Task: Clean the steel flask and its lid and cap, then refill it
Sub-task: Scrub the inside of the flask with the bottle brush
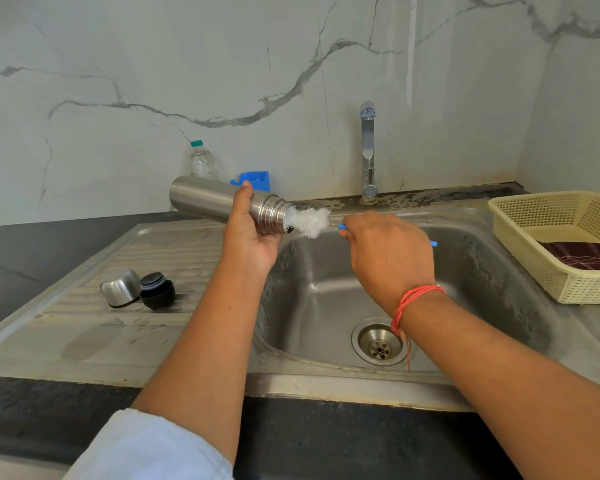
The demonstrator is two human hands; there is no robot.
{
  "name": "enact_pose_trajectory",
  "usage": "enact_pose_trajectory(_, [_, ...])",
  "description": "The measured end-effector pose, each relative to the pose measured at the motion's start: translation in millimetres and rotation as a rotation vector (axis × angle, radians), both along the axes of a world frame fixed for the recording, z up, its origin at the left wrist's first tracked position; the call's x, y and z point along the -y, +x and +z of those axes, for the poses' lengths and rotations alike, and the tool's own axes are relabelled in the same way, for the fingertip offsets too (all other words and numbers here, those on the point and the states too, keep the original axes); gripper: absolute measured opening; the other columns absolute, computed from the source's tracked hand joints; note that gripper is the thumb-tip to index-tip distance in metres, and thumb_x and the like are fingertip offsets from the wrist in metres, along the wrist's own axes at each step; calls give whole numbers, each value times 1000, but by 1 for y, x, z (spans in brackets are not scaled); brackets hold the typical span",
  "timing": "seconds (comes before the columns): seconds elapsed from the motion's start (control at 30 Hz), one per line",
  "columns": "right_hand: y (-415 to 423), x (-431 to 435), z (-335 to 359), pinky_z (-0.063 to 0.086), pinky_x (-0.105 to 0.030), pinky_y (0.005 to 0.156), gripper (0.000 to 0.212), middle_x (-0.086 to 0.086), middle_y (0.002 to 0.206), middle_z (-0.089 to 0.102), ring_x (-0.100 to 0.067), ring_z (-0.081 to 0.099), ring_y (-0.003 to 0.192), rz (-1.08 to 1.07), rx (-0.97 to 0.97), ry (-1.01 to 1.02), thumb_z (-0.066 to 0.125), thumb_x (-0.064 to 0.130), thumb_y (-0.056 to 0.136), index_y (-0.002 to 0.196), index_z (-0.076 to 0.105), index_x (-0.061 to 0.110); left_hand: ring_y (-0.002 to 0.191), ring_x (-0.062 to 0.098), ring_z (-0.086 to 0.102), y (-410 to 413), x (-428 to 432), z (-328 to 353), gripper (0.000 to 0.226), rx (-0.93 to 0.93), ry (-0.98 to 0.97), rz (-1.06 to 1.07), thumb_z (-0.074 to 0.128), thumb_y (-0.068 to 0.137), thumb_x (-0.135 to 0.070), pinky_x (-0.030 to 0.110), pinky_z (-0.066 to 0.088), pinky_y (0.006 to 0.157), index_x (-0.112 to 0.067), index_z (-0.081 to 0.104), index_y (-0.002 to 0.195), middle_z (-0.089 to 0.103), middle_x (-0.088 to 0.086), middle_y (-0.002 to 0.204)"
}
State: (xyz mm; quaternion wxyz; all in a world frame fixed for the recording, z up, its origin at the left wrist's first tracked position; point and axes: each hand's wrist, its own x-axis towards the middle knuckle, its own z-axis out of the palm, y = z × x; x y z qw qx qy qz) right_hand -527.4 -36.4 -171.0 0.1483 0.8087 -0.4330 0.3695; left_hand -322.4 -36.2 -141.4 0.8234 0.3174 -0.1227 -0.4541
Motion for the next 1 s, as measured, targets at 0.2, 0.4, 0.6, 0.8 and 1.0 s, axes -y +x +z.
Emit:
enact_pose_trajectory(0.2, [3, -8, 5, 43, -32, 62, 36, 9, 67, 63, -15, 60, 69, 287, 126, 602, 41, 46, 105, 95, 66, 23, 78, 23, 68, 13, -6, 5, 35, -8, -94, 20, 78, 88, -21, 49, 57, 94, -10, 63, 118, 68, 8, 90])
enact_pose_trajectory(0.4, [2, -11, 11, 25, -14, 36, 42, 10, 44, 36, -6, 31, 35, 550, 322, 1003, 46, 39, 105, 83, 73, 15, 76, 23, 69, 29, -11, 5, 52, -50, -155, 15, 80, 83, -25, 39, 61, 78, -8, 61, 129, 67, 10, 99])
enact_pose_trajectory(0.6, [-8, -8, 8, 21, -21, 39, 43, -4, 56, 32, -16, 24, 44, 554, 295, 1105, 45, 45, 104, 81, 71, 19, 76, 23, 71, 33, -13, -1, 47, -71, -144, 64, 78, 85, -25, 39, 62, 73, -8, 61, 126, 69, 9, 98])
enact_pose_trajectory(0.8, [-8, -6, 6, 24, -20, 35, 45, -2, 50, 34, -17, 28, 41, 525, 245, 1058, 44, 46, 105, 83, 71, 18, 77, 24, 70, 19, -8, -3, 87, 3, -77, 72, 87, 66, -31, 40, 59, 71, -6, 56, 144, 64, 12, 106])
enact_pose_trajectory(1.0, [-12, -6, 8, 27, -13, 36, 45, 10, 41, 35, -6, 32, 33, 498, 194, 966, 43, 41, 106, 86, 72, 13, 68, 23, 68, 7, -5, -7, 71, 19, -76, 54, 81, 80, -27, 40, 59, 67, -4, 54, 142, 65, 12, 92])
